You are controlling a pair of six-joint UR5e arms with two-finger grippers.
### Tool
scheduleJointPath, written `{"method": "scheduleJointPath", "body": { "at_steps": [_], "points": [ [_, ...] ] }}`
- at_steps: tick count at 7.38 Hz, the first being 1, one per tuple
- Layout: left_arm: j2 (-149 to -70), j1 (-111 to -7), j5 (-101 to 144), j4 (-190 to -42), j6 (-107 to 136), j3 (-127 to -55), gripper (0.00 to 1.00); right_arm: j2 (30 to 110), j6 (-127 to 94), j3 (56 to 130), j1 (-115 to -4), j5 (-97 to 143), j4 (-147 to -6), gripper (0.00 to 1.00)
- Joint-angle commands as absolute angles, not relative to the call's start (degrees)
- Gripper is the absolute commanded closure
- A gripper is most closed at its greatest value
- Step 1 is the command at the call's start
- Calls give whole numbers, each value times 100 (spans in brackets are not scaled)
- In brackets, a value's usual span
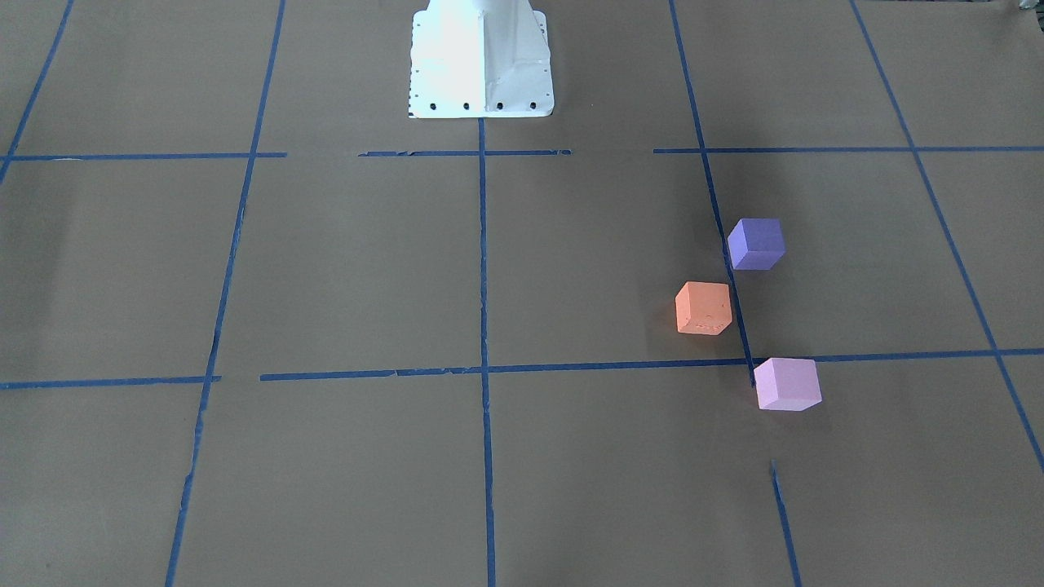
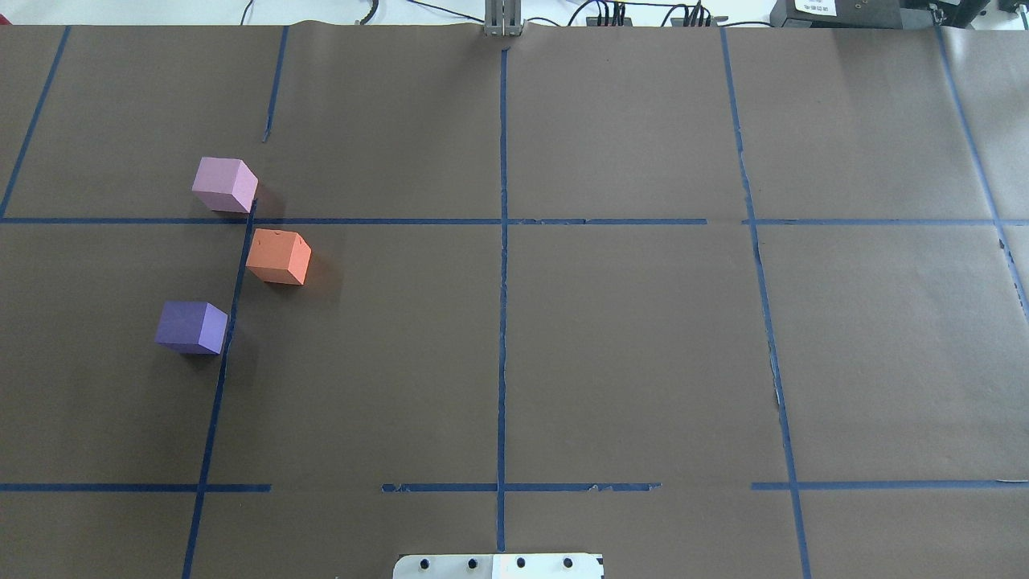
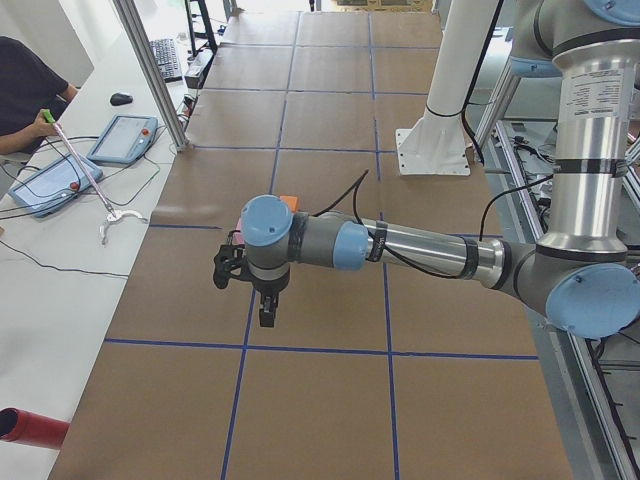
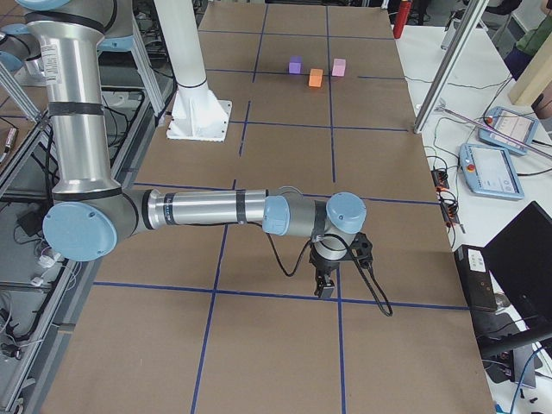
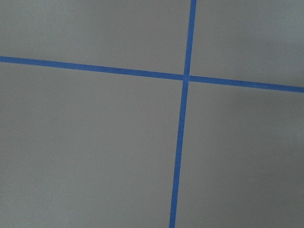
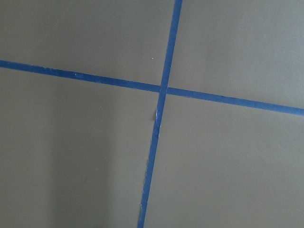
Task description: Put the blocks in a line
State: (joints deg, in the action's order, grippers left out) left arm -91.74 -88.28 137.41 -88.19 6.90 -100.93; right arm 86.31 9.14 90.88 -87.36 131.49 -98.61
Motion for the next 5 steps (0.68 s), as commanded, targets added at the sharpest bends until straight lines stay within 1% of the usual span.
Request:
{"method": "scheduleJointPath", "body": {
  "at_steps": [1, 3, 5],
  "points": [
    [-10225, -7802, 13703, -8781, 1019, -10037, 0, 8631, 914, 9088, -8736, 13148, -9861, 0],
    [-10773, -7166, 13702, -8842, 1682, -10046, 0, 8622, 914, 9088, -8736, 13148, -9861, 0],
    [-11098, -6543, 13256, -9087, 2290, -10011, 0, 8631, 914, 9088, -8736, 13148, -9861, 0]
  ]
}}
